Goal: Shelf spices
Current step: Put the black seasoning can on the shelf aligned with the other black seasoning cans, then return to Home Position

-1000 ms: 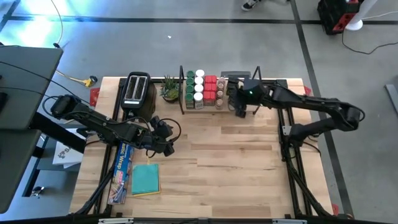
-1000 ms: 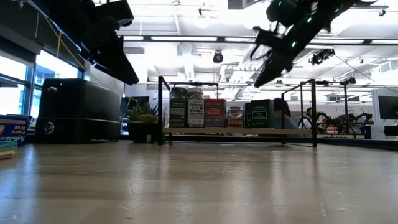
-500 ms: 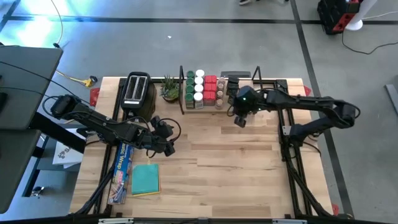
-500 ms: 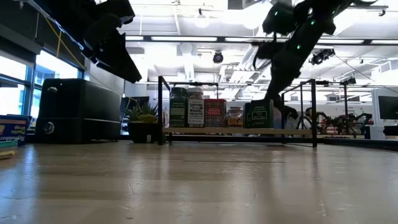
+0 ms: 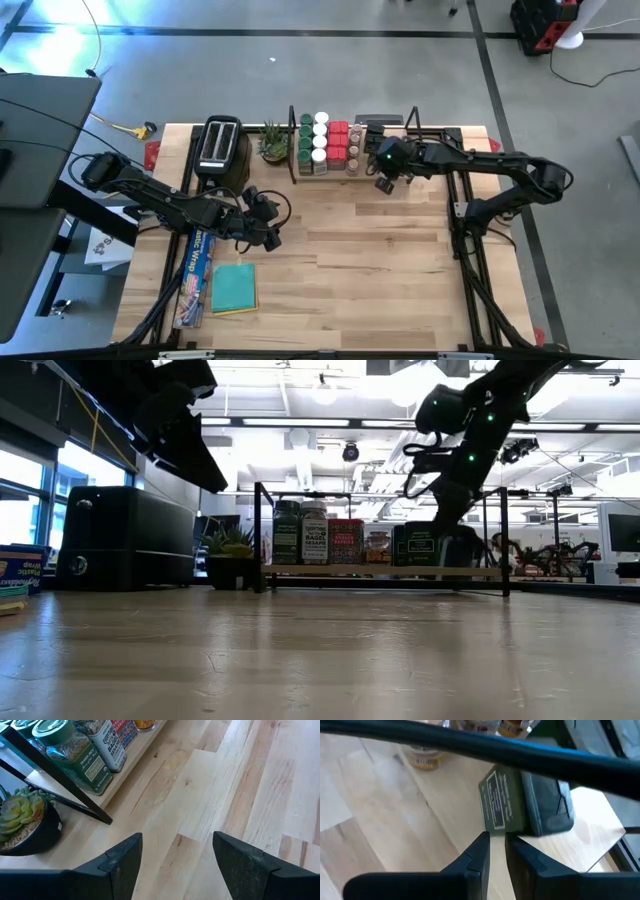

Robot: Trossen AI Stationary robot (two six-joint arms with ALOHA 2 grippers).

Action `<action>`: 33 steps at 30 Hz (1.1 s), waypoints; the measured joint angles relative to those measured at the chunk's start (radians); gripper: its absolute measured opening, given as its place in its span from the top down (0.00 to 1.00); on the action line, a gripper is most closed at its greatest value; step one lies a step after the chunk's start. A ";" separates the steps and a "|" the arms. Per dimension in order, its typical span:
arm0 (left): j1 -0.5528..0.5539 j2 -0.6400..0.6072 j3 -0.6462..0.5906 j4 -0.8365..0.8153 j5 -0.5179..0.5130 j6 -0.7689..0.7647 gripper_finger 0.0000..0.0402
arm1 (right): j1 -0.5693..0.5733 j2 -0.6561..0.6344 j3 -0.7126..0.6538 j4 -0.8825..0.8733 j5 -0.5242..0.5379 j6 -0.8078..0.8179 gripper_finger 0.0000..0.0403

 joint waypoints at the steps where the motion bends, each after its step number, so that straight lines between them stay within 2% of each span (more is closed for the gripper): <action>1: 0.000 0.000 0.000 0.000 0.000 -0.001 0.40 | 0.000 0.000 0.000 -0.011 0.000 0.001 0.87; 6: 0.000 0.000 0.000 0.002 0.005 -0.001 0.40 | -0.016 0.002 0.000 -0.091 0.005 0.121 0.87; 9: 0.000 0.000 0.000 0.002 0.006 -0.002 0.40 | -0.031 0.008 0.000 -0.083 0.016 0.182 0.87; 17: 0.000 0.000 0.000 0.003 0.007 -0.002 0.40 | -0.070 0.056 0.000 0.049 0.026 0.177 0.87; 22: 0.000 0.000 0.000 0.003 0.008 -0.001 0.40 | -0.077 0.053 0.008 -0.008 0.029 0.159 0.87; 30: 0.000 0.000 0.000 0.003 0.008 -0.002 0.40 | -0.041 0.047 0.172 -0.209 0.046 0.207 0.87; 33: 0.000 0.000 0.000 0.000 0.008 -0.002 0.40 | -0.015 0.047 0.233 -0.244 0.013 0.226 0.87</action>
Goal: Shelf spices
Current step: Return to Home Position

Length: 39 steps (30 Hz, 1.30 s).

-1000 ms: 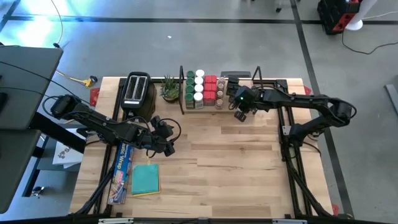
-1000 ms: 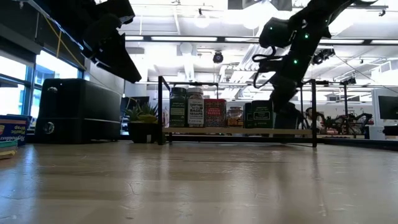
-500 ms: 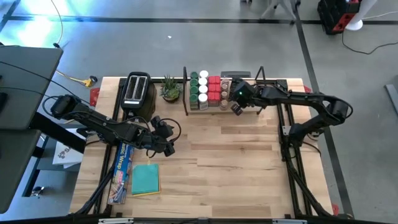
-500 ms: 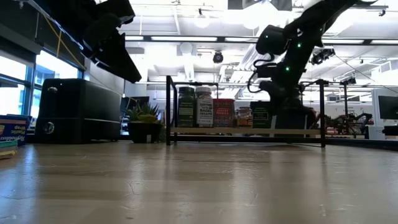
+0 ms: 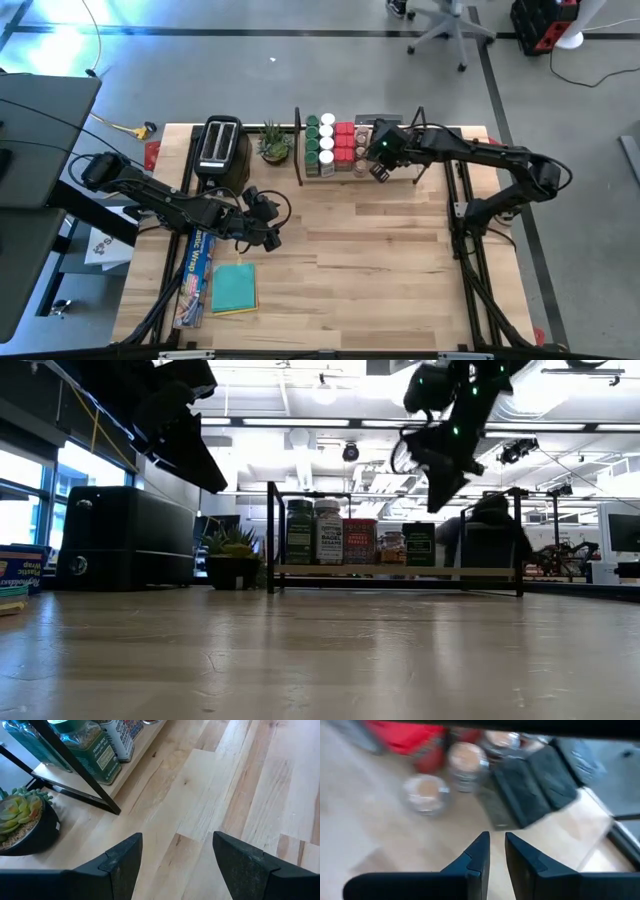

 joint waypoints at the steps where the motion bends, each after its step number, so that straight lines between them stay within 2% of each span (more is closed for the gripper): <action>1: 0.000 0.000 0.000 0.000 0.000 0.000 0.40 | 0.009 0.000 0.015 -0.009 -0.028 0.005 0.87; 4: 0.000 0.000 0.000 -0.001 0.000 0.000 0.40 | 0.025 -0.001 0.029 -0.006 -0.118 0.025 0.87; 7: 0.000 0.000 0.000 -0.002 0.000 0.001 0.40 | 0.024 0.023 0.030 -0.009 -0.135 0.011 0.87; 14: -0.001 0.000 0.000 -0.005 0.000 0.001 0.40 | -0.013 0.141 0.029 -0.033 -0.093 -0.071 0.87; 16: -0.001 0.000 0.000 -0.005 0.000 0.000 0.40 | -0.021 0.159 0.029 -0.037 -0.042 -0.064 0.87; 19: -0.001 0.000 0.000 -0.006 0.000 0.001 0.40 | -0.031 0.165 0.029 -0.048 0.037 -0.035 0.87; 28: -0.004 0.000 0.000 -0.008 0.007 -0.003 0.40 | -0.035 0.116 0.029 -0.122 0.059 0.006 0.87; 30: -0.004 0.000 0.000 -0.008 0.007 -0.008 0.40 | -0.034 0.099 0.029 -0.126 0.042 0.023 0.87; 35: -0.004 0.000 0.000 -0.008 0.007 -0.008 0.40 | -0.017 0.105 0.030 -0.097 -0.158 -0.001 0.87; 39: -0.004 0.000 0.000 -0.007 0.007 -0.008 0.40 | -0.012 0.135 0.030 -0.035 -0.103 -0.013 0.87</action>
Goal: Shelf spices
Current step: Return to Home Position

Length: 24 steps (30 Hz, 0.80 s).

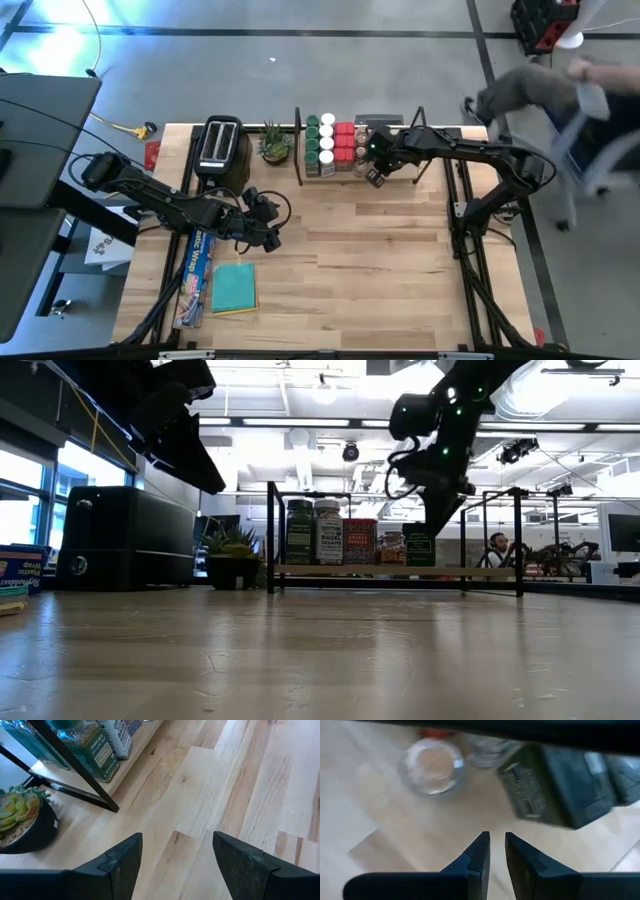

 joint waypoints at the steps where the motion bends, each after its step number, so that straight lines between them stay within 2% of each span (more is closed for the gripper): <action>1: 0.000 0.000 0.000 0.000 0.000 0.000 0.40 | -0.003 0.004 0.000 0.005 0.008 0.000 0.87; 4: 0.000 0.000 0.000 0.000 0.000 0.001 0.40 | -0.017 0.009 0.000 0.015 0.024 0.002 0.87; 9: 0.000 0.000 0.000 -0.001 0.000 0.016 0.40 | -0.043 0.009 0.000 -0.007 0.116 0.010 0.87; 18: 0.000 0.000 0.000 -0.001 0.000 0.011 0.40 | -0.065 -0.036 0.000 -0.079 0.127 -0.006 0.87; 21: 0.000 0.000 -0.001 -0.001 0.000 0.011 0.40 | -0.054 -0.082 0.000 -0.076 0.067 -0.039 0.87; 24: -0.004 -0.001 -0.001 0.001 -0.002 0.011 0.40 | -0.035 -0.100 0.000 -0.010 -0.066 -0.101 0.87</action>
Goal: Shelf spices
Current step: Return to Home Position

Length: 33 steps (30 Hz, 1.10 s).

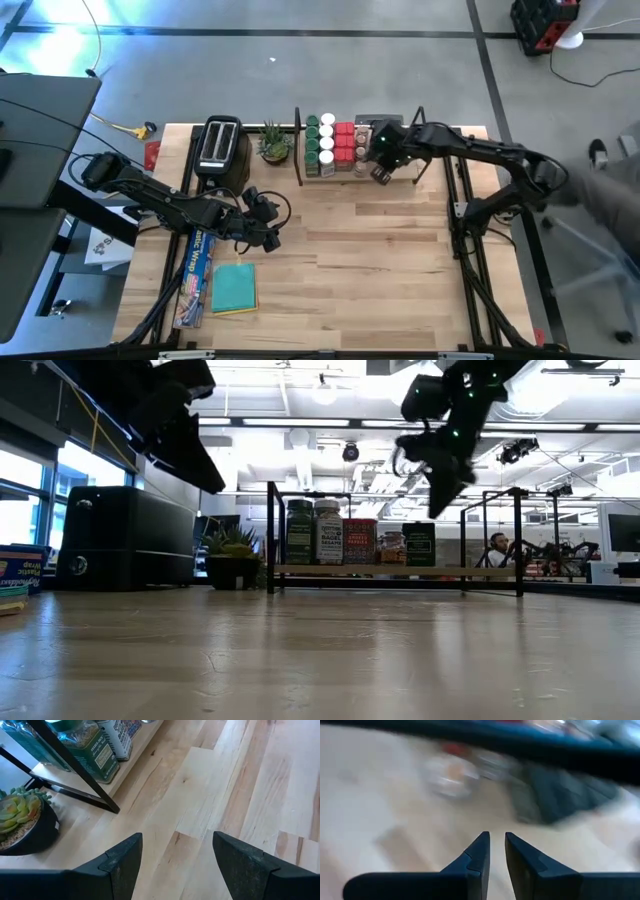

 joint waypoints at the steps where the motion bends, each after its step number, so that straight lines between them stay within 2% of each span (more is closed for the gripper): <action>1: 0.000 0.000 0.000 0.001 -0.003 0.000 0.40 | 0.005 0.001 0.000 0.028 -0.046 -0.010 0.87; 3: 0.000 -0.001 0.000 0.001 -0.004 -0.001 0.40 | 0.010 0.014 0.000 0.099 -0.109 -0.008 0.87; 5: 0.000 -0.001 0.000 0.001 -0.004 -0.001 0.40 | 0.004 0.036 0.001 0.128 -0.112 0.000 0.87; 11: 0.000 -0.001 0.000 -0.004 0.002 -0.001 0.40 | -0.021 0.072 0.000 0.074 0.012 -0.023 0.87; 20: 0.000 -0.001 0.000 -0.007 0.001 -0.002 0.40 | -0.068 0.066 0.000 0.054 0.059 -0.028 0.87; 28: 0.000 -0.001 0.000 0.001 0.002 -0.008 0.40 | -0.047 0.030 0.023 -0.034 0.080 -0.031 0.87; 30: -0.003 -0.008 0.000 0.009 0.000 -0.011 0.40 | -0.025 -0.013 0.024 -0.035 0.041 -0.075 0.87; 33: -0.025 -0.050 0.000 0.007 -0.073 -0.021 0.41 | 0.021 -0.123 -0.014 0.036 -0.108 -0.175 0.87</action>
